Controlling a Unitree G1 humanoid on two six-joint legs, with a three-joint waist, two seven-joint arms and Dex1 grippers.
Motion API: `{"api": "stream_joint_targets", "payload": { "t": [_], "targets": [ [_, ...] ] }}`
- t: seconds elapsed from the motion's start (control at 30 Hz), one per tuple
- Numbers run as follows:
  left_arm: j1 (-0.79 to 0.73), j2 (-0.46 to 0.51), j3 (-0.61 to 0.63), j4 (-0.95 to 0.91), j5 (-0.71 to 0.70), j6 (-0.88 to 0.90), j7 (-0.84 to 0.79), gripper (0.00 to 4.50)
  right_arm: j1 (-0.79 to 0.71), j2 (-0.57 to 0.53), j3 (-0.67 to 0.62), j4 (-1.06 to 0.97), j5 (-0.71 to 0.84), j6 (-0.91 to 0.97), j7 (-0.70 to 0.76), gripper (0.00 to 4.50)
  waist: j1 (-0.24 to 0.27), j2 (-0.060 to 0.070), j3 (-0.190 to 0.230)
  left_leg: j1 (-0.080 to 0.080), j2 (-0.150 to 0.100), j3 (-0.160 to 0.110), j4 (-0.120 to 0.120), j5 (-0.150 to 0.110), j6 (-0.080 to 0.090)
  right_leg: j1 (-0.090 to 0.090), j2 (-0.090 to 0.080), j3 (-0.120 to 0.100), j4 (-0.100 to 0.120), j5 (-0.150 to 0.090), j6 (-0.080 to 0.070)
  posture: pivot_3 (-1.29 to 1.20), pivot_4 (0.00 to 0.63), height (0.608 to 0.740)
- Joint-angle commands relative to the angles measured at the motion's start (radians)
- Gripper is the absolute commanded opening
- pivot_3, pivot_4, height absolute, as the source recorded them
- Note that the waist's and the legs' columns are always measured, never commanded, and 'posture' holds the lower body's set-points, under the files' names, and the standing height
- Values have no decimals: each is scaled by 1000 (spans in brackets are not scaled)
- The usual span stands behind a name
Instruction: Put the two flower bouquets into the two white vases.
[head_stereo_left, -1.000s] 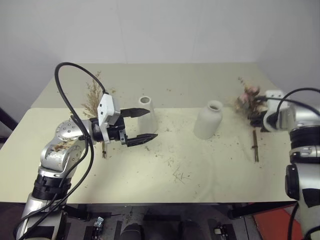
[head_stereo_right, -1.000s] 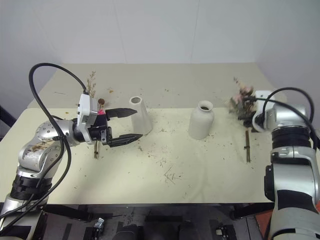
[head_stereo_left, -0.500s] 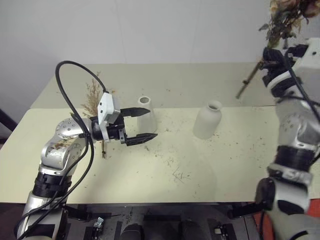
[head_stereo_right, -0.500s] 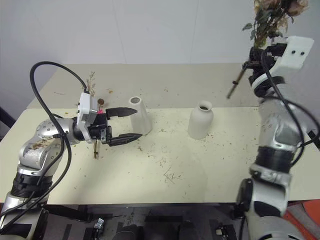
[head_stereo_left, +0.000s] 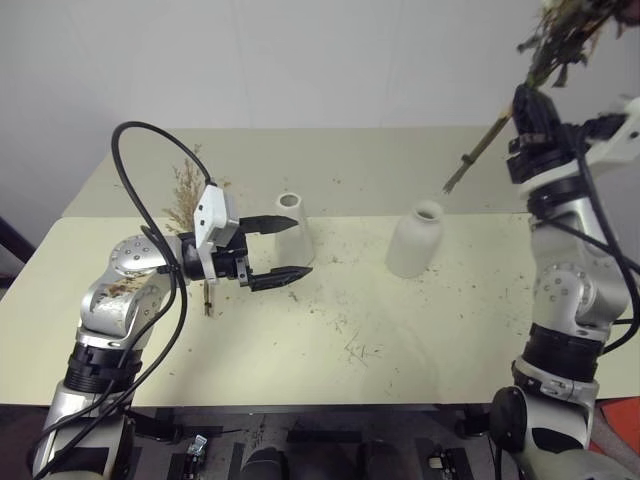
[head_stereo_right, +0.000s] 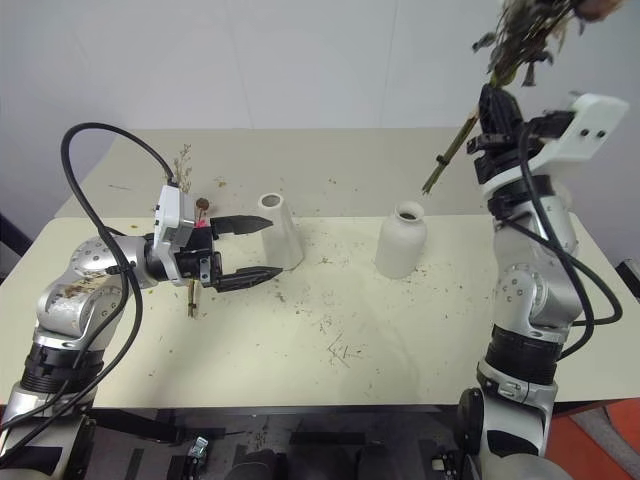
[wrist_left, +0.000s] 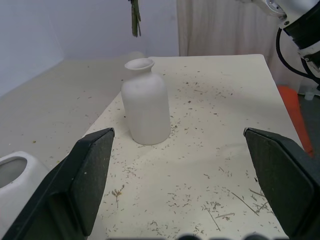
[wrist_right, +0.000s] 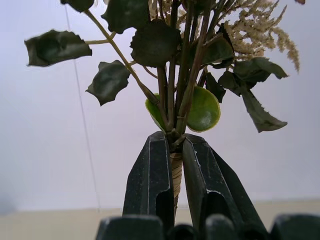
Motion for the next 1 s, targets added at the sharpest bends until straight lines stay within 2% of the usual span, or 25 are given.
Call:
{"api": "stream_joint_targets", "payload": {
  "t": [0.03,0.6,1.0],
  "targets": [
    [-10,-1,12,-16,-7,-19,-5,4500,-6,-7,13,-8,7,-29,19,156,-1,0,0,0,0,0,0,0,0,0,0,0,0,0,0,0,150,740],
    [52,16,33,-68,-8,-5,36,4500,28,37,83,176,-72,-165,77,156,-3,0,0,0,0,0,0,0,0,0,0,0,0,0,0,0,150,740],
    [59,25,35,-76,-14,-1,49,4500,80,68,146,196,-169,-255,54,156,-4,0,0,0,0,0,0,0,0,0,0,0,0,0,0,0,150,740]
  ]
}}
